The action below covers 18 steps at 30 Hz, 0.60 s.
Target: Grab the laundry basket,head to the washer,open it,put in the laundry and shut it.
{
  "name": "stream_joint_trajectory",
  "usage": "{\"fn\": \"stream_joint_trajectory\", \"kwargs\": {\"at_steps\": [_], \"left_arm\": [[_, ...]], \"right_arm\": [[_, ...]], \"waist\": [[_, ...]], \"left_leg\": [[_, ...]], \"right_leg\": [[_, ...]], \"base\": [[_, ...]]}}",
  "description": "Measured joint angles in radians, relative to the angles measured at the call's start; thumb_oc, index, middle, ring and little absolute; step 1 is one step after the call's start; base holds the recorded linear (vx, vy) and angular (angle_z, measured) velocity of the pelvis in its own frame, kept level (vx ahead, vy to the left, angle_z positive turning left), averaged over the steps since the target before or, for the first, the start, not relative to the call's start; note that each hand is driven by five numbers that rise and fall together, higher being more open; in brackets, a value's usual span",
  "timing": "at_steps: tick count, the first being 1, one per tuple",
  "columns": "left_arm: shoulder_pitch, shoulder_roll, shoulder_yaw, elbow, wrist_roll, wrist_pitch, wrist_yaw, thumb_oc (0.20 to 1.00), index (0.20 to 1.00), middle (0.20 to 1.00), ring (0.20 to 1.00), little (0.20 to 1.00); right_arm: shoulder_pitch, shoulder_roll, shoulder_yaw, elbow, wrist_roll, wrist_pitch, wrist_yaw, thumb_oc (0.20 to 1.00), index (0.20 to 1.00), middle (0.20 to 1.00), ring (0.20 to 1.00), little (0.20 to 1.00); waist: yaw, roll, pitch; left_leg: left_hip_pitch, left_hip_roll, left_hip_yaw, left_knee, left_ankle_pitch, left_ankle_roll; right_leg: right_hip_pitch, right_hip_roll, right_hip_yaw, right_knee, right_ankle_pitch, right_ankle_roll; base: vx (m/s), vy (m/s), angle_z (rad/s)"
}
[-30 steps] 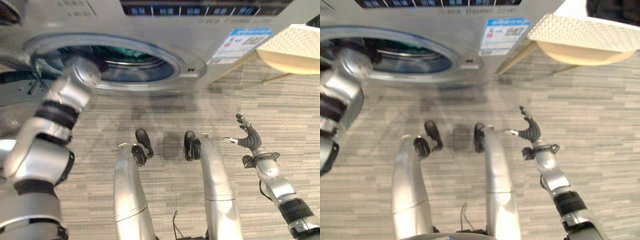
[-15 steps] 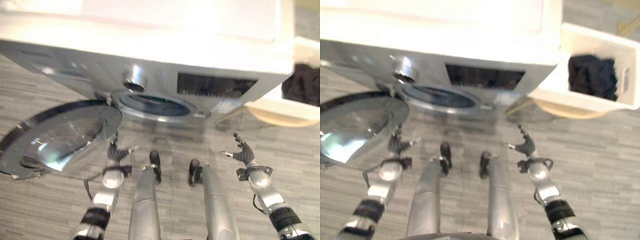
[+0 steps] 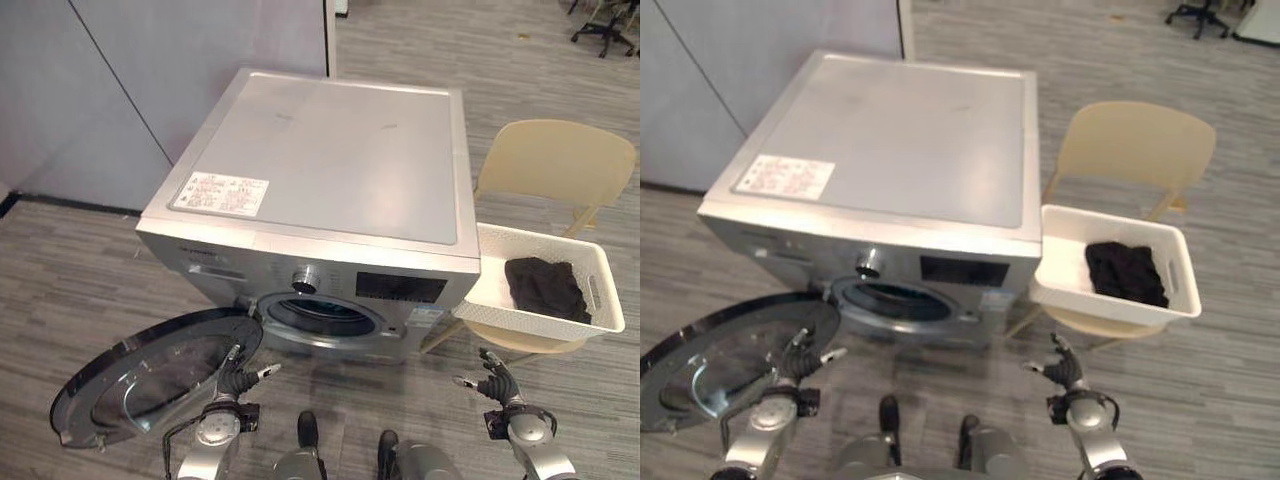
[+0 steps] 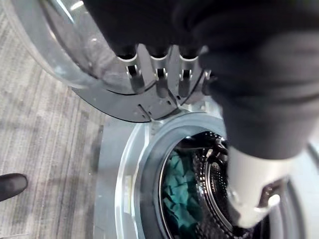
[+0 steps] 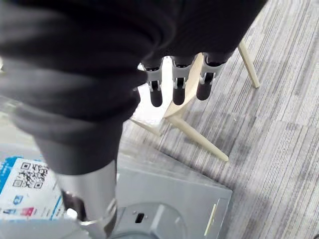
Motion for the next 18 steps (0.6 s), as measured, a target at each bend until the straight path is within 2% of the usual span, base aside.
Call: {"fn": "stream_joint_trajectory", "kwargs": {"at_steps": [1, 3, 5, 6, 7, 10, 11, 12, 13, 14, 15, 16, 17, 18], "left_arm": [[0.013, -0.002, -0.016, -0.001, 0.007, 0.0, -0.009, 1.0, 1.0, 1.0, 1.0, 1.0], [0.0, -0.004, -0.037, -0.005, 0.01, 0.001, -0.019, 1.0, 1.0, 1.0, 1.0, 1.0], [0.005, -0.005, -0.06, -0.02, 0.016, 0.005, -0.029, 1.0, 1.0, 1.0, 1.0, 1.0], [0.018, -0.011, -0.077, -0.024, 0.018, 0.01, -0.05, 1.0, 1.0, 1.0, 1.0, 1.0], [0.012, -0.011, -0.079, -0.023, 0.019, 0.012, -0.053, 1.0, 1.0, 1.0, 1.0, 1.0], [0.004, -0.002, -0.079, -0.021, 0.045, 0.014, -0.063, 1.0, 1.0, 1.0, 1.0, 1.0], [0.002, 0.003, -0.079, -0.023, 0.047, 0.014, -0.066, 1.0, 1.0, 1.0, 1.0, 1.0], [0.009, 0.014, -0.078, -0.021, 0.053, 0.015, -0.066, 1.0, 1.0, 1.0, 1.0, 1.0], [-0.009, 0.013, -0.08, -0.019, 0.053, 0.025, -0.063, 1.0, 1.0, 1.0, 1.0, 1.0], [-0.008, 0.017, -0.077, -0.02, 0.053, 0.025, -0.062, 1.0, 1.0, 1.0, 1.0, 1.0], [0.0, 0.026, -0.08, -0.021, 0.054, 0.025, -0.063, 1.0, 1.0, 1.0, 1.0, 1.0], [0.002, 0.026, -0.079, -0.021, 0.054, 0.025, -0.063, 1.0, 1.0, 1.0, 1.0, 1.0], [0.003, 0.026, -0.079, -0.021, 0.054, 0.025, -0.063, 1.0, 1.0, 1.0, 1.0, 1.0], [-0.002, 0.031, -0.077, -0.024, 0.055, 0.022, -0.066, 1.0, 1.0, 1.0, 1.0, 1.0]], "right_arm": [[-0.002, -0.003, -0.004, 0.001, 0.002, -0.001, 0.007, 1.0, 1.0, 1.0, 1.0, 1.0], [0.001, -0.007, -0.009, 0.003, 0.004, -0.002, 0.008, 1.0, 1.0, 1.0, 1.0, 1.0], [0.007, -0.004, -0.005, 0.002, 0.006, -0.001, 0.016, 1.0, 1.0, 1.0, 1.0, 1.0], [0.018, -0.005, -0.012, 0.003, 0.012, -0.002, 0.023, 1.0, 1.0, 1.0, 1.0, 1.0], [0.017, -0.006, -0.013, 0.003, 0.019, -0.002, 0.024, 1.0, 1.0, 1.0, 1.0, 1.0], [0.021, -0.002, -0.005, 0.0, 0.021, -0.002, 0.029, 1.0, 1.0, 1.0, 1.0, 1.0], [0.023, -0.001, -0.002, -0.002, 0.021, 0.0, 0.03, 1.0, 1.0, 1.0, 1.0, 1.0], [0.01, 0.0, 0.006, -0.006, 0.021, 0.001, 0.03, 1.0, 1.0, 1.0, 1.0, 1.0], [0.024, -0.002, 0.002, -0.006, 0.021, 0.003, 0.028, 1.0, 1.0, 1.0, 1.0, 1.0], [0.029, 0.0, 0.005, -0.006, 0.021, 0.009, 0.028, 1.0, 1.0, 1.0, 1.0, 1.0], [0.029, 0.002, 0.016, -0.008, 0.02, 0.015, 0.03, 1.0, 1.0, 1.0, 1.0, 1.0], [0.025, 0.004, 0.02, -0.008, 0.019, 0.015, 0.03, 1.0, 1.0, 1.0, 1.0, 1.0], [0.024, 0.013, 0.024, -0.011, 0.019, 0.017, 0.029, 1.0, 1.0, 1.0, 1.0, 1.0], [0.03, 0.027, 0.035, -0.011, 0.017, 0.022, 0.028, 1.0, 1.0, 1.0, 1.0, 1.0]], "waist": [[-0.002, 0.005, -0.015], [-0.019, 0.009, -0.022], [-0.014, 0.016, -0.031], [-0.028, 0.035, -0.061], [-0.041, 0.04, -0.07], [-0.062, 0.039, -0.072], [-0.059, 0.034, -0.07], [-0.056, 0.027, -0.069], [-0.086, 0.02, -0.066], [-0.085, 0.012, -0.061], [-0.074, 0.003, -0.059], [-0.052, 0.007, -0.056], [-0.042, 0.011, -0.054], [-0.053, 0.011, -0.047]], "left_leg": [[0.004, -0.004, -0.052, 0.0, 0.001, -0.001], [0.012, -0.008, -0.085, -0.002, 0.0, -0.002], [0.057, -0.006, -0.121, -0.033, 0.0, -0.001], [0.105, -0.001, -0.071, -0.07, -0.014, -0.005], [0.115, -0.003, -0.061, -0.079, -0.024, -0.012], [0.141, -0.023, 0.011, -0.088, -0.038, 0.005], [0.151, -0.034, 0.083, -0.087, -0.048, 0.02], [0.152, -0.034, 0.137, -0.088, -0.054, 0.029], [0.158, -0.045, 0.162, -0.088, -0.073, 0.03], [0.163, -0.056, 0.192, -0.088, -0.074, 0.029], [0.169, -0.053, 0.264, -0.089, -0.08, 0.026], [0.172, -0.037, 0.343, -0.089, -0.096, 0.027], [0.166, -0.027, 0.385, -0.089, -0.104, 0.021], [0.178, -0.004, 0.468, -0.085, -0.099, -0.01]], "right_leg": [[0.009, 0.003, 0.01, -0.015, 0.009, 0.004], [0.022, -0.003, 0.021, -0.041, 0.023, 0.013], [0.068, 0.005, 0.045, -0.113, 0.059, 0.02], [0.1, 0.012, 0.088, -0.169, 0.087, 0.037], [0.101, 0.013, 0.115, -0.181, 0.098, 0.039], [0.093, 0.007, 0.192, -0.214, 0.15, 0.06], [0.062, 0.006, 0.255, -0.224, 0.195, 0.075], [0.045, -0.01, 0.26, -0.252, 0.223, 0.097], [0.034, -0.019, 0.264, -0.279, 0.243, 0.11], [0.022, -0.024, 0.277, -0.279, 0.251, 0.121], [-0.003, -0.037, 0.272, -0.288, 0.251, 0.122], [-0.032, -0.05, 0.191, -0.292, 0.248, 0.116], [-0.055, -0.063, 0.101, -0.285, 0.253, 0.123], [-0.052, -0.105, -0.156, -0.264, 0.235, 0.094]], "base": [[0.07, 0.097, -0.45], [0.11, 0.132, -0.17], [0.09, 0.149, -0.64], [0.03, 0.158, -0.93], [0.02, 0.2, -0.93], [-0.08, 0.131, -1.0], [-0.12, 0.098, -2.09], [-0.09, 0.029, -2.03], [-0.09, 0.01, -1.49], [-0.06, -0.049, -1.12], [-0.03, -0.049, -1.68], [-0.03, -0.07, -1.99], [0.06, -0.107, -1.88], [0.07, -0.141, -1.77]]}}
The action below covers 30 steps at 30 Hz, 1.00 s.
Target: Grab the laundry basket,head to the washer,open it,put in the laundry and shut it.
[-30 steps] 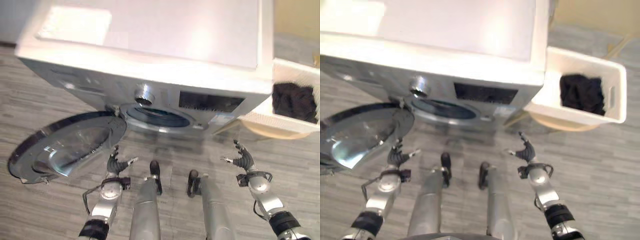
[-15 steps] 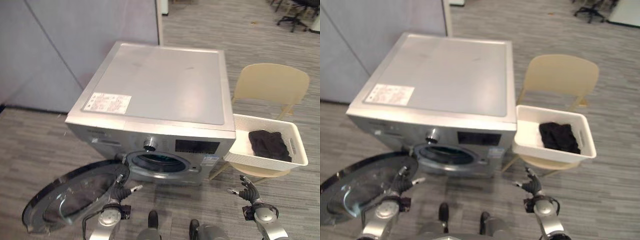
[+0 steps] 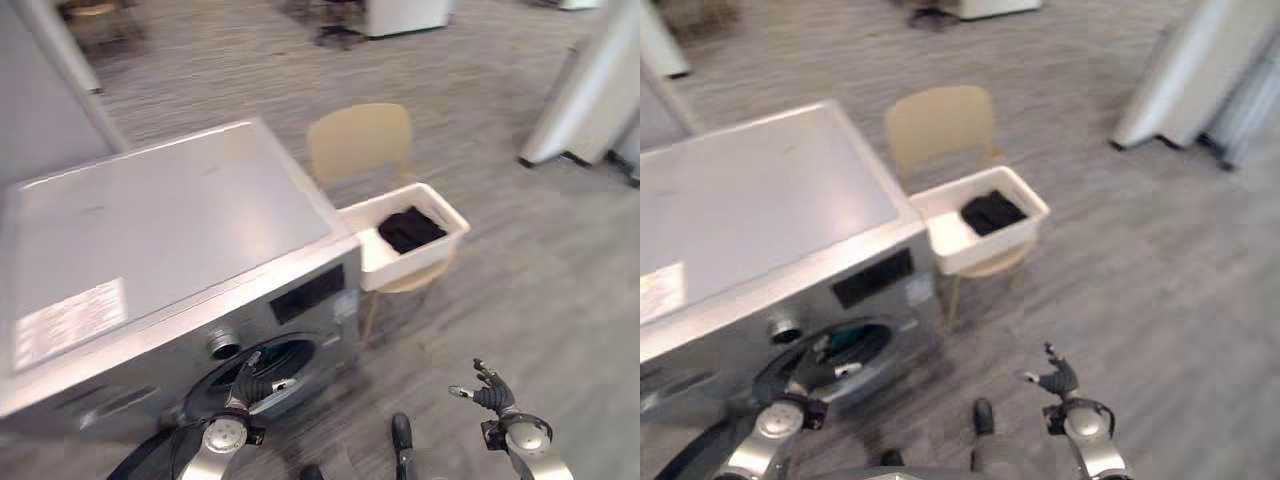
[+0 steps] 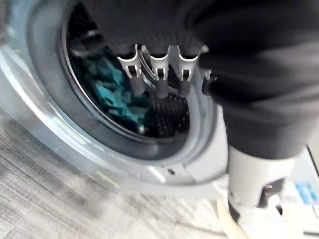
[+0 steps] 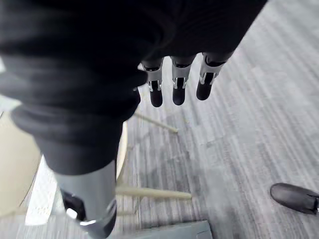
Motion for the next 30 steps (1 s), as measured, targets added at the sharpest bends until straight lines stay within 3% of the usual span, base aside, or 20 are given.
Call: {"fn": "stream_joint_trajectory", "kwargs": {"at_steps": [1, 2, 4, 5, 6, 7, 9, 10, 11, 12, 13, 16, 17, 18, 21, 23, 24, 26, 27, 30], "left_arm": [[0.004, 0.002, 0.006, -0.007, 0.0, -0.001, 0.001, 1.0, 1.0, 1.0, 1.0, 1.0], [0.011, 0.003, -0.001, -0.005, 0.0, -0.001, 0.001, 1.0, 1.0, 1.0, 1.0, 1.0], [-0.01, -0.006, -0.006, -0.001, 0.001, 0.0, -0.012, 1.0, 1.0, 1.0, 1.0, 1.0], [-0.005, -0.005, -0.008, -0.011, 0.002, -0.002, -0.013, 1.0, 1.0, 1.0, 1.0, 1.0], [-0.001, -0.003, -0.003, -0.003, 0.002, -0.001, -0.014, 1.0, 1.0, 1.0, 1.0, 1.0], [-0.003, -0.017, -0.015, 0.007, 0.004, 0.004, -0.02, 1.0, 1.0, 1.0, 1.0, 1.0], [-0.006, -0.037, -0.026, 0.013, 0.014, 0.0, -0.02, 1.0, 1.0, 1.0, 1.0, 1.0], [-0.012, -0.038, -0.039, 0.039, 0.024, -0.003, -0.02, 1.0, 1.0, 1.0, 1.0, 1.0], [-0.03, -0.04, -0.051, 0.058, 0.024, -0.001, -0.017, 1.0, 1.0, 1.0, 1.0, 1.0], [-0.029, -0.051, -0.061, 0.059, 0.025, -0.002, -0.019, 1.0, 1.0, 1.0, 1.0, 1.0], [-0.031, -0.052, -0.071, 0.057, 0.028, -0.003, -0.019, 1.0, 1.0, 1.0, 1.0, 1.0], [-0.028, -0.067, -0.073, 0.051, 0.029, -0.004, -0.019, 1.0, 1.0, 1.0, 1.0, 1.0], [-0.052, -0.073, -0.073, 0.039, 0.029, -0.012, -0.018, 1.0, 1.0, 1.0, 1.0, 1.0], [-0.05, -0.072, -0.072, 0.037, 0.029, -0.011, -0.018, 1.0, 1.0, 1.0, 1.0, 1.0], [-0.048, -0.072, -0.071, 0.038, 0.03, -0.01, -0.018, 1.0, 1.0, 1.0, 1.0, 1.0], [-0.045, -0.072, -0.071, 0.044, 0.03, -0.01, -0.018, 1.0, 1.0, 1.0, 1.0, 1.0], [-0.035, -0.073, -0.07, 0.061, 0.03, -0.005, -0.018, 1.0, 1.0, 1.0, 1.0, 1.0], [-0.024, -0.074, -0.067, 0.059, 0.03, -0.005, -0.017, 1.0, 1.0, 1.0, 1.0, 1.0], [-0.025, -0.074, -0.064, 0.062, 0.029, -0.003, -0.017, 1.0, 1.0, 1.0, 1.0, 1.0], [-0.04, -0.071, -0.049, 0.058, 0.028, -0.003, -0.016, 1.0, 1.0, 1.0, 1.0, 1.0]], "right_arm": [[-0.013, 0.016, 0.006, 0.007, -0.001, 0.007, 0.001, 1.0, 1.0, 1.0, 1.0, 1.0], [-0.013, 0.024, 0.006, -0.003, -0.002, 0.003, 0.0, 1.0, 1.0, 1.0, 1.0, 1.0], [0.01, 0.016, 0.004, -0.019, -0.02, 0.0, 0.0, 1.0, 1.0, 1.0, 1.0, 1.0], [0.01, 0.006, 0.006, -0.022, -0.036, 0.002, 0.002, 1.0, 1.0, 1.0, 1.0, 1.0], [0.006, 0.006, 0.005, -0.025, -0.037, 0.002, 0.001, 1.0, 1.0, 1.0, 1.0, 1.0], [0.02, -0.009, 0.004, -0.025, -0.037, -0.001, 0.001, 1.0, 1.0, 1.0, 1.0, 1.0], [0.019, -0.036, -0.001, -0.019, -0.037, 0.005, 0.002, 1.0, 1.0, 1.0, 1.0, 1.0], [0.009, -0.037, -0.002, 0.006, -0.037, 0.006, 0.0, 1.0, 1.0, 1.0, 1.0, 1.0], [0.007, -0.04, -0.003, 0.01, -0.037, 0.011, 0.0, 1.0, 1.0, 1.0, 1.0, 1.0], [0.006, -0.056, 0.003, -0.005, -0.037, 0.015, -0.002, 1.0, 1.0, 1.0, 1.0, 1.0], [0.009, -0.063, 0.004, -0.018, -0.037, 0.016, -0.002, 1.0, 1.0, 1.0, 1.0, 1.0], [0.028, -0.079, 0.011, -0.029, -0.037, 0.015, -0.003, 1.0, 1.0, 1.0, 1.0, 1.0], [0.025, -0.083, 0.012, -0.029, -0.036, 0.015, -0.01, 1.0, 1.0, 1.0, 1.0, 1.0], [0.015, -0.082, 0.021, -0.027, -0.036, 0.014, -0.011, 1.0, 1.0, 1.0, 1.0, 1.0], [0.003, -0.07, 0.046, -0.005, -0.036, 0.013, -0.019, 1.0, 1.0, 1.0, 1.0, 1.0], [-0.012, -0.066, 0.046, 0.009, -0.036, 0.014, -0.02, 1.0, 1.0, 1.0, 1.0, 1.0], [-0.036, -0.069, 0.045, 0.02, -0.037, 0.014, -0.02, 1.0, 1.0, 1.0, 1.0, 1.0], [-0.04, -0.068, 0.043, 0.015, -0.037, 0.014, -0.02, 1.0, 1.0, 1.0, 1.0, 1.0], [-0.039, -0.065, 0.048, 0.015, -0.038, 0.014, -0.019, 1.0, 1.0, 1.0, 1.0, 1.0], [-0.043, -0.059, 0.051, 0.01, -0.038, 0.014, -0.017, 1.0, 1.0, 1.0, 1.0, 1.0]], "waist": [[0.02, -0.004, 0.001], [0.038, -0.001, 0.002], [0.016, 0.002, 0.002], [0.035, 0.002, 0.004], [0.052, 0.005, 0.005], [0.026, 0.04, 0.008], [0.023, 0.073, 0.028], [0.028, 0.074, 0.04], [0.045, 0.067, 0.048], [0.072, 0.052, 0.064], [0.083, 0.047, 0.07], [0.07, 0.044, 0.084], [0.079, 0.026, 0.091], [0.084, 0.023, 0.093], [0.109, 0.029, 0.093], [0.116, 0.034, 0.099], [0.129, 0.041, 0.102], [0.133, 0.043, 0.103], [0.133, 0.028, 0.104], [0.141, -0.003, 0.101]], "left_leg": [[0.019, 0.02, 0.057, 0.015, -0.008, -0.029], [0.018, 0.037, 0.065, 0.034, -0.048, -0.001], [0.008, 0.054, 0.047, 0.074, -0.061, -0.012], [0.024, 0.082, 0.118, 0.097, -0.054, -0.039], [0.025, 0.089, 0.104, 0.1, -0.058, -0.039], [0.027, 0.108, 0.042, 0.114, -0.086, -0.063], [0.013, 0.134, -0.007, 0.206, -0.088, -0.053], [-0.035, 0.171, -0.085, 0.348, -0.08, -0.069], [-0.127, 0.213, -0.163, 0.538, -0.05, -0.05], [-0.25, 0.161, -0.368, 0.665, -0.102, -0.083], [-0.261, 0.109, -0.423, 0.622, -0.119, -0.095], [-0.322, 0.069, -0.432, 0.517, -0.105, -0.074], [-0.339, -0.003, -0.433, 0.378, -0.071, -0.055], [-0.364, -0.025, -0.431, 0.329, -0.046, -0.04], [-0.363, -0.052, -0.431, 0.119, 0.049, -0.043], [-0.363, -0.056, -0.415, 0.078, 0.072, -0.039], [-0.339, -0.059, -0.339, 0.035, 0.124, 0.009], [-0.304, -0.065, -0.331, 0.05, 0.155, 0.051], [-0.287, -0.077, -0.328, 0.07, 0.168, 0.078], [-0.253, -0.113, -0.307, 0.08, 0.112, 0.138]], "right_leg": [[-0.001, -0.03, -0.19, 0.033, -0.026, -0.038], [0.004, -0.042, -0.253, 0.06, -0.029, -0.04], [0.019, -0.087, -0.274, 0.125, -0.032, -0.031], [0.016, -0.129, -0.377, 0.196, -0.056, -0.048], [0.02, -0.12, -0.363, 0.189, -0.03, -0.045], [0.017, -0.08, -0.354, 0.185, -0.05, -0.056], [0.01, -0.041, -0.32, 0.208, -0.089, -0.096], [0.014, -0.005, -0.279, 0.191, -0.104, -0.116], [0.02, 0.037, -0.214, 0.156, -0.108, -0.124], [0.04, 0.053, -0.167, 0.093, -0.083, -0.131], [0.06, 0.049, -0.173, 0.07, -0.041, -0.135], [0.143, 0.096, -0.173, -0.013, -0.056, -0.142], [0.175, 0.098, -0.18, -0.044, -0.033, -0.154], [0.198, 0.112, -0.168, -0.067, -0.038, -0.146], [0.257, 0.172, -0.153, -0.15, -0.036, -0.141], [0.266, 0.184, -0.145, -0.152, -0.05, -0.13], [0.324, 0.196, -0.107, -0.149, -0.069, -0.123], [0.378, 0.193, -0.077, -0.148, -0.106, -0.105], [0.404, 0.178, -0.07, -0.143, -0.122, -0.086], [0.39, 0.127, -0.041, -0.066, -0.14, -0.059]], "base": [[0.08, -0.099, -1.77], [0.02, -0.134, -1.47], [0.08, -0.192, -0.8], [0.2, -0.259, -0.97], [0.14, -0.165, -1.13], [0.26, -0.353, -0.56], [0.18, -0.29, -0.52], [0.16, -0.177, -0.94], [0.13, -0.101, -1.26], [0.12, -0.069, -1.36], [0.2, -0.04, -1.16], [0.16, -0.026, -0.29], [0.25, 0.021, -0.11], [0.34, 0.04, -0.2], [0.34, 0.068, -0.19], [0.4, 0.157, -0.29], [0.43, 0.193, -0.48], [0.37, 0.157, -0.48], [0.3, 0.149, -0.27], [0.23, 0.115, -0.15]]}}
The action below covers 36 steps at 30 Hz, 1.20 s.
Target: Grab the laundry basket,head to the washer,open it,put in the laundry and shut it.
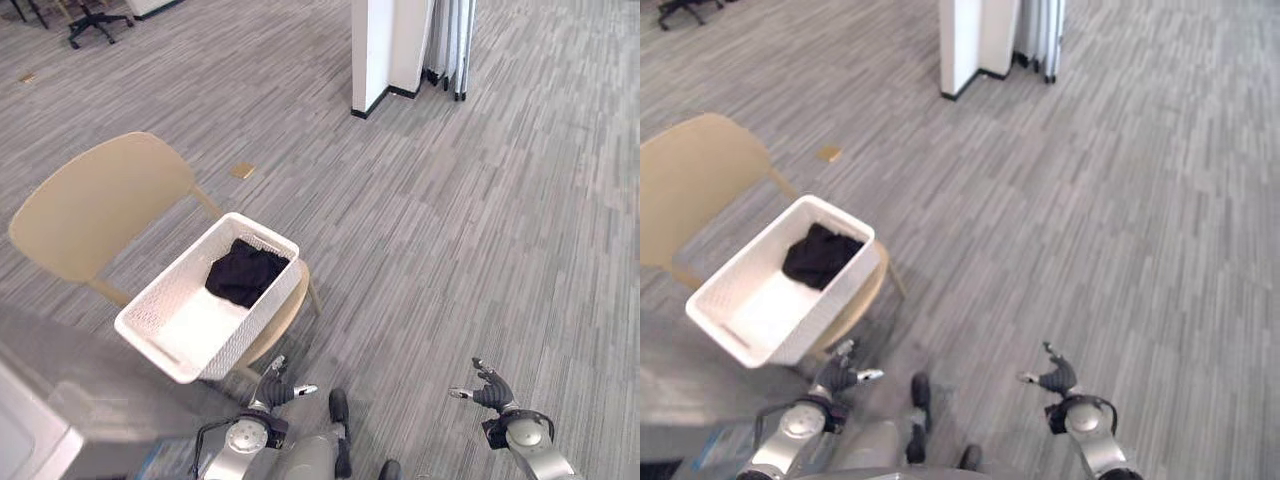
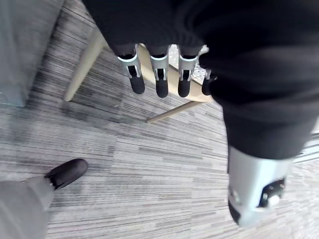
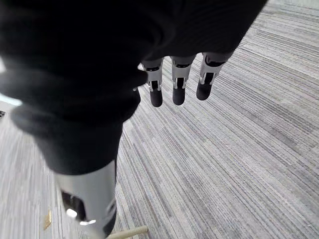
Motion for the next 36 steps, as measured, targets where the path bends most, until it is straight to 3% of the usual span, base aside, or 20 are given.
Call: {"fn": "stream_joint_trajectory", "kwargs": {"at_steps": [3, 6, 7, 10, 12, 13, 14, 15, 17, 20, 22, 24, 25, 27, 28, 29, 31, 34, 35, 36], "left_arm": [[-0.031, 0.027, 0.019, -0.018, -0.005, -0.001, 0.004, 1.0, 1.0, 1.0, 1.0, 1.0], [-0.066, 0.05, 0.019, -0.005, -0.006, -0.004, 0.021, 1.0, 1.0, 1.0, 1.0, 1.0], [-0.073, 0.053, 0.021, -0.004, -0.006, -0.007, 0.024, 1.0, 1.0, 1.0, 1.0, 1.0], [-0.07, 0.038, 0.017, 0.009, -0.006, -0.006, 0.031, 1.0, 1.0, 1.0, 1.0, 1.0], [-0.072, 0.028, 0.016, 0.027, -0.006, -0.006, 0.036, 1.0, 1.0, 1.0, 1.0, 1.0], [-0.06, 0.029, 0.015, 0.026, -0.007, -0.006, 0.036, 1.0, 1.0, 1.0, 1.0, 1.0], [-0.041, 0.029, 0.016, 0.023, -0.007, -0.006, 0.036, 1.0, 1.0, 1.0, 1.0, 1.0], [-0.007, 0.029, 0.019, 0.017, -0.007, -0.006, 0.038, 1.0, 1.0, 1.0, 1.0, 1.0], [0.022, 0.03, 0.023, 0.006, -0.009, -0.006, 0.037, 1.0, 1.0, 1.0, 1.0, 1.0], [0.044, 0.018, 0.029, -0.021, -0.01, -0.006, 0.036, 1.0, 1.0, 1.0, 1.0, 1.0], [0.05, 0.005, 0.03, -0.025, -0.01, -0.005, 0.036, 1.0, 1.0, 1.0, 1.0, 1.0], [0.037, -0.003, 0.037, -0.051, -0.01, -0.005, 0.036, 1.0, 1.0, 1.0, 1.0, 1.0], [0.045, -0.003, 0.042, -0.058, -0.01, -0.005, 0.037, 1.0, 1.0, 1.0, 1.0, 1.0], [0.025, -0.011, 0.039, -0.063, -0.009, -0.001, 0.035, 1.0, 1.0, 1.0, 1.0, 1.0], [0.013, -0.012, 0.048, -0.067, -0.007, -0.002, 0.036, 1.0, 1.0, 1.0, 1.0, 1.0], [0.042, 0.003, 0.044, -0.092, -0.009, -0.007, 0.021, 1.0, 1.0, 1.0, 1.0, 1.0], [0.118, -0.032, 0.014, -0.12, 0.006, -0.013, 0.005, 1.0, 1.0, 1.0, 1.0, 1.0], [0.171, -0.052, -0.052, -0.151, 0.043, -0.041, -0.022, 1.0, 1.0, 1.0, 1.0, 1.0], [0.157, -0.047, -0.072, -0.147, 0.048, -0.041, -0.03, 1.0, 1.0, 1.0, 1.0, 1.0], [0.15, -0.046, -0.074, -0.148, 0.05, -0.04, -0.042, 1.0, 1.0, 1.0, 1.0, 1.0]], "right_arm": [[0.009, 0.012, 0.001, -0.03, 0.0, -0.001, 0.02, 1.0, 1.0, 1.0, 1.0, 1.0], [-0.014, 0.011, -0.003, -0.047, 0.0, -0.004, 0.02, 1.0, 1.0, 1.0, 1.0, 1.0], [-0.016, 0.01, -0.004, -0.057, 0.0, -0.004, 0.02, 1.0, 1.0, 1.0, 1.0, 1.0], [-0.018, 0.011, -0.003, -0.065, 0.001, -0.008, 0.019, 1.0, 1.0, 1.0, 1.0, 1.0], [-0.017, 0.012, -0.003, -0.062, 0.001, -0.013, 0.018, 1.0, 1.0, 1.0, 1.0, 1.0], [-0.011, 0.012, -0.003, -0.057, 0.001, -0.013, 0.018, 1.0, 1.0, 1.0, 1.0, 1.0], [-0.008, 0.012, -0.003, -0.05, 0.0, -0.013, 0.018, 1.0, 1.0, 1.0, 1.0, 1.0], [-0.008, 0.012, -0.004, -0.023, 0.0, -0.015, 0.017, 1.0, 1.0, 1.0, 1.0, 1.0], [-0.023, 0.012, -0.005, -0.016, 0.0, -0.015, 0.018, 1.0, 1.0, 1.0, 1.0, 1.0], [-0.015, 0.003, -0.013, -0.017, 0.001, -0.016, 0.017, 1.0, 1.0, 1.0, 1.0, 1.0], [-0.035, -0.017, -0.016, -0.027, 0.001, -0.017, 0.013, 1.0, 1.0, 1.0, 1.0, 1.0], [-0.03, -0.019, -0.051, -0.036, 0.001, -0.022, 0.004, 1.0, 1.0, 1.0, 1.0, 1.0], [-0.033, -0.019, -0.053, -0.043, 0.001, -0.023, -0.002, 1.0, 1.0, 1.0, 1.0, 1.0], [0.001, -0.017, -0.077, -0.057, 0.001, -0.021, -0.009, 1.0, 1.0, 1.0, 1.0, 1.0], [0.027, -0.014, -0.077, -0.055, 0.001, -0.013, -0.006, 1.0, 1.0, 1.0, 1.0, 1.0], [-0.004, -0.013, -0.09, -0.058, 0.001, -0.014, -0.006, 1.0, 1.0, 1.0, 1.0, 1.0], [-0.03, -0.025, -0.086, -0.122, -0.03, -0.007, -0.003, 1.0, 1.0, 1.0, 1.0, 1.0], [-0.038, -0.113, -0.057, -0.26, -0.12, -0.013, -0.005, 1.0, 1.0, 1.0, 1.0, 1.0], [-0.039, -0.142, -0.044, -0.273, -0.144, -0.023, -0.003, 1.0, 1.0, 1.0, 1.0, 1.0], [-0.074, -0.153, -0.041, -0.271, -0.188, -0.028, -0.002, 1.0, 1.0, 1.0, 1.0, 1.0]], "waist": [[0.022, -0.004, 0.0], [0.007, 0.007, 0.013], [0.009, 0.006, 0.015], [-0.009, 0.027, 0.029], [-0.02, 0.028, 0.031], [-0.022, 0.024, 0.03], [-0.018, 0.02, 0.03], [-0.007, 0.01, 0.029], [-0.002, 0.015, 0.031], [0.007, 0.019, 0.029], [0.017, 0.019, 0.038], [0.006, 0.018, 0.047], [0.026, 0.024, 0.048], [-0.02, 0.044, 0.053], [-0.028, 0.035, 0.048], [-0.01, 0.035, 0.045], [-0.008, 0.023, 0.02], [0.012, 0.004, -0.001], [0.0, 0.003, -0.002], [-0.002, -0.013, -0.009]], "left_leg": [[0.051, -0.015, -0.058, 0.002, -0.025, 0.033], [0.08, -0.03, -0.116, -0.034, -0.019, 0.042], [0.085, -0.037, -0.139, -0.041, -0.02, 0.04], [0.117, -0.059, -0.273, -0.039, -0.039, 0.011], [0.124, -0.075, -0.354, -0.038, -0.066, -0.028], [0.137, -0.087, -0.381, -0.039, -0.075, -0.037], [0.146, -0.1, -0.398, -0.038, -0.083, -0.039], [0.176, -0.125, -0.43, -0.035, -0.109, -0.033], [0.165, -0.119, -0.429, 0.0, -0.155, -0.038], [0.13, -0.028, -0.34, 0.056, -0.179, -0.087], [0.103, -0.014, -0.304, 0.102, -0.175, -0.102], [0.078, 0.031, -0.161, 0.103, -0.169, -0.103], [0.068, 0.054, -0.12, 0.087, -0.158, -0.095], [0.039, 0.102, 0.033, 0.096, -0.107, -0.105], [0.055, 0.099, 0.067, 0.085, -0.111, -0.108], [0.098, 0.076, 0.062, 0.023, -0.072, -0.08], [0.151, 0.022, 0.044, -0.034, -0.088, -0.055], [0.179, -0.005, -0.023, -0.028, -0.085, -0.011], [0.177, -0.005, -0.06, -0.024, -0.082, -0.008], [0.176, 0.001, -0.086, -0.028, -0.081, -0.008]], "right_leg": [[-0.115, -0.053, 0.027, 0.3, -0.08, 0.038], [-0.26, -0.052, 0.088, 0.472, -0.121, 0.034], [-0.309, -0.043, 0.101, 0.473, -0.127, 0.031], [-0.435, 0.025, 0.242, 0.293, -0.098, 0.034], [-0.478, 0.071, 0.386, 0.194, -0.029, 0.031], [-0.476, 0.069, 0.409, 0.138, 0.015, 0.024], [-0.46, 0.05, 0.386, 0.098, 0.059, 0.013], [-0.413, 0.005, 0.313, 0.039, 0.156, 0.003], [-0.382, -0.017, 0.247, 0.006, 0.254, 0.001], [-0.315, 0.0, 0.137, -0.056, 0.251, -0.035], [-0.278, -0.006, 0.07, -0.083, 0.27, -0.076], [-0.222, -0.022, -0.024, -0.083, 0.229, -0.1], [-0.214, -0.02, -0.055, -0.082, 0.22, -0.084], [-0.165, -0.035, -0.191, -0.087, 0.188, -0.051], [-0.141, -0.056, -0.205, -0.071, 0.142, -0.014], [-0.15, -0.074, -0.152, -0.016, 0.125, 0.0], [-0.145, -0.121, -0.143, 0.06, 0.118, 0.027], [-0.274, -0.216, -0.081, 0.432, 0.049, 0.045], [-0.315, -0.213, -0.026, 0.49, 0.015, 0.059], [-0.347, -0.185, 0.05, 0.447, 0.001, 0.065]], "base": [[0.14, 0.08, 0.2], [0.11, 0.004, 0.61], [0.11, -0.065, 1.12], [0.15, -0.105, 1.21], [0.07, -0.133, 1.27], [0.04, -0.177, 1.11], [0.05, -0.178, 1.07], [0.06, -0.182, 0.85], [0.05, -0.12, 0.8], [0.01, -0.089, 1.25], [-0.01, -0.041, 0.85], [0.01, -0.02, 1.36], [0.11, 0.02, 1.14], [0.16, 0.087, 1.56], [0.17, 0.169, 1.31], [0.22, 0.23, 0.66], [0.12, 0.226, 0.11], [0.0, 0.052, 0.61], [0.07, -0.049, 1.17], [0.08, -0.075, 1.0]]}}
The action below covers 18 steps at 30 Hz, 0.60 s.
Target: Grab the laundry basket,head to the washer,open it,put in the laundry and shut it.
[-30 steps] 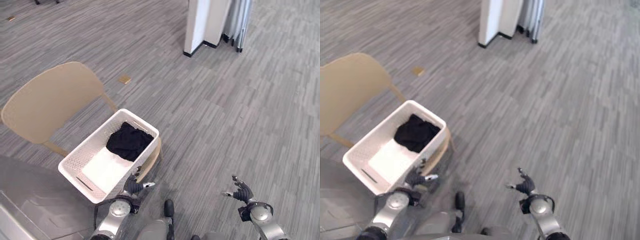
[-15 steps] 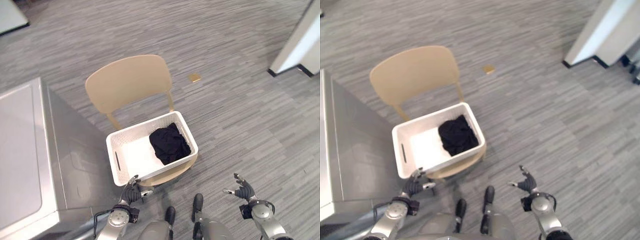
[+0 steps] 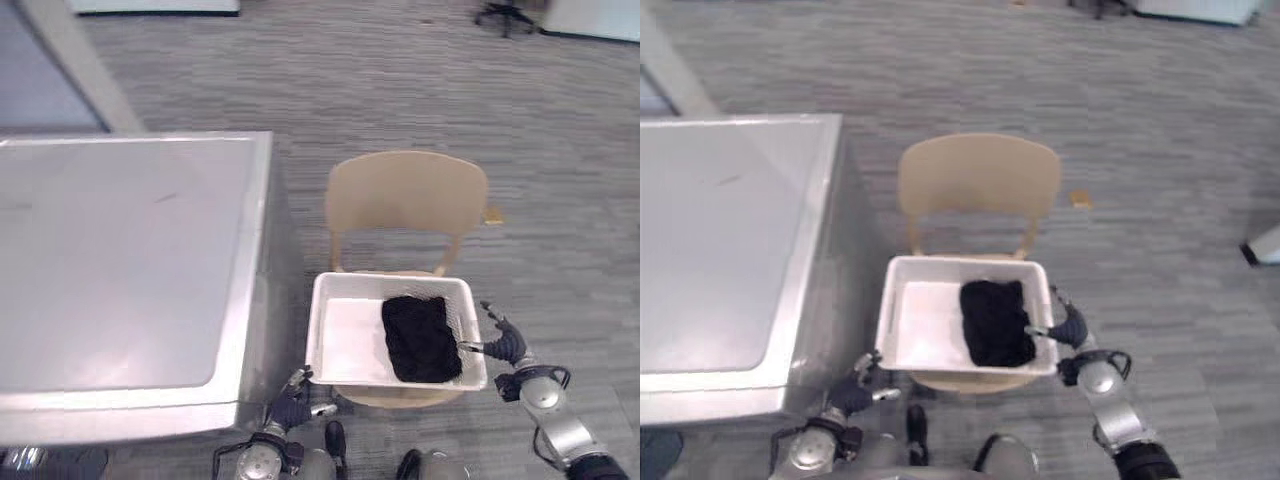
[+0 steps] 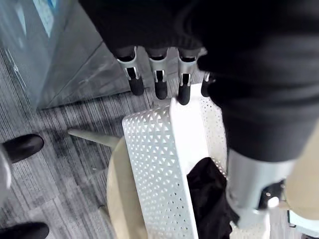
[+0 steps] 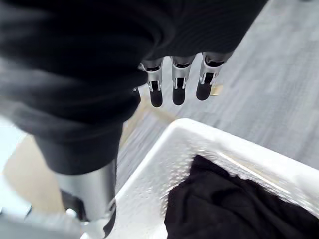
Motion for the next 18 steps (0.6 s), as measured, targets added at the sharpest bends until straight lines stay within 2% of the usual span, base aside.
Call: {"fn": "stream_joint_trajectory", "kwargs": {"at_steps": [3, 4, 5, 7, 8, 9, 10, 15, 18], "left_arm": [[-0.017, 0.005, 0.0, 0.02, 0.0, 0.0, 0.0, 1.0, 1.0, 1.0, 1.0, 1.0], [-0.021, 0.009, 0.0, 0.023, 0.0, 0.001, 0.0, 1.0, 1.0, 1.0, 1.0, 1.0], [-0.028, 0.024, 0.003, 0.031, 0.0, 0.001, 0.0, 1.0, 1.0, 1.0, 1.0, 1.0], [-0.039, 0.041, 0.002, 0.046, 0.0, 0.001, -0.002, 1.0, 1.0, 1.0, 1.0, 1.0], [-0.049, 0.044, 0.014, 0.054, 0.0, 0.0, -0.001, 1.0, 1.0, 1.0, 1.0, 1.0], [-0.04, 0.047, 0.024, 0.057, 0.0, -0.002, 0.0, 1.0, 1.0, 1.0, 1.0, 1.0], [-0.046, 0.065, 0.031, 0.058, 0.0, -0.002, 0.001, 1.0, 1.0, 1.0, 1.0, 1.0], [-0.066, 0.099, 0.07, 0.078, 0.0, -0.001, 0.003, 1.0, 1.0, 1.0, 1.0, 1.0], [-0.079, 0.098, 0.075, 0.083, 0.0, -0.002, 0.007, 1.0, 1.0, 1.0, 1.0, 1.0]], "right_arm": [[-0.059, -0.041, 0.022, 0.001, -0.052, -0.011, 0.0, 1.0, 1.0, 1.0, 1.0, 1.0], [-0.068, -0.054, 0.03, 0.002, -0.056, -0.013, 0.0, 1.0, 1.0, 1.0, 1.0, 1.0], [-0.082, -0.058, 0.035, 0.015, -0.084, -0.014, 0.001, 1.0, 1.0, 1.0, 1.0, 1.0], [-0.084, -0.08, 0.072, 0.046, -0.111, -0.014, 0.005, 1.0, 1.0, 1.0, 1.0, 1.0], [-0.08, -0.102, 0.113, 0.083, -0.128, -0.011, 0.025, 1.0, 1.0, 1.0, 1.0, 1.0], [-0.091, -0.101, 0.136, 0.109, -0.145, -0.01, 0.037, 1.0, 1.0, 1.0, 1.0, 1.0], [-0.098, -0.11, 0.188, 0.128, -0.164, -0.01, 0.046, 1.0, 1.0, 1.0, 1.0, 1.0], [-0.138, -0.122, 0.276, 0.169, -0.245, -0.009, 0.07, 1.0, 1.0, 1.0, 1.0, 1.0], [-0.152, -0.126, 0.272, 0.174, -0.286, -0.008, 0.065, 1.0, 1.0, 1.0, 1.0, 1.0]], "waist": [[0.0, -0.013, -0.007], [0.001, -0.013, -0.006], [0.003, -0.029, -0.01], [-0.01, -0.034, -0.011], [-0.008, -0.034, -0.012], [0.021, -0.019, -0.013], [0.029, -0.015, -0.019], [0.054, -0.003, -0.015], [0.063, 0.018, -0.002]], "left_leg": [[0.003, -0.003, -0.049, 0.006, 0.0, -0.001], [0.004, -0.007, -0.055, 0.007, -0.001, -0.003], [0.014, -0.016, -0.088, 0.009, -0.003, -0.012], [0.015, -0.03, -0.134, 0.012, -0.008, -0.029], [0.029, -0.027, -0.16, 0.008, -0.008, -0.051], [0.021, -0.004, -0.161, 0.008, -0.01, -0.061], [0.001, 0.017, -0.166, 0.023, -0.023, -0.086], [-0.042, 0.057, -0.235, 0.028, 0.0, -0.124], [-0.058, 0.074, -0.285, 0.025, 0.015, -0.148]], "right_leg": [[-0.036, 0.051, 0.124, -0.15, 0.006, 0.008], [-0.042, 0.06, 0.132, -0.184, 0.027, 0.018], [-0.043, 0.072, 0.17, -0.235, 0.04, 0.017], [0.0, 0.082, 0.211, -0.302, 0.093, 0.013], [0.03, 0.092, 0.204, -0.356, 0.193, -0.012], [0.046, 0.107, 0.189, -0.384, 0.196, -0.008], [0.062, 0.126, 0.171, -0.435, 0.211, -0.017], [0.087, 0.178, 0.101, -0.532, 0.266, -0.059], [0.098, 0.191, 0.038, -0.532, 0.255, -0.073]], "base": [[0.04, -0.063, 0.57], [0.05, -0.156, 0.63], [0.04, -0.162, 0.65], [0.05, -0.14, 0.82], [0.05, -0.17, 0.55], [0.04, -0.225, 0.28], [0.0, -0.163, 0.09], [-0.01, -0.136, 0.28], [0.0, -0.119, 0.55]]}}
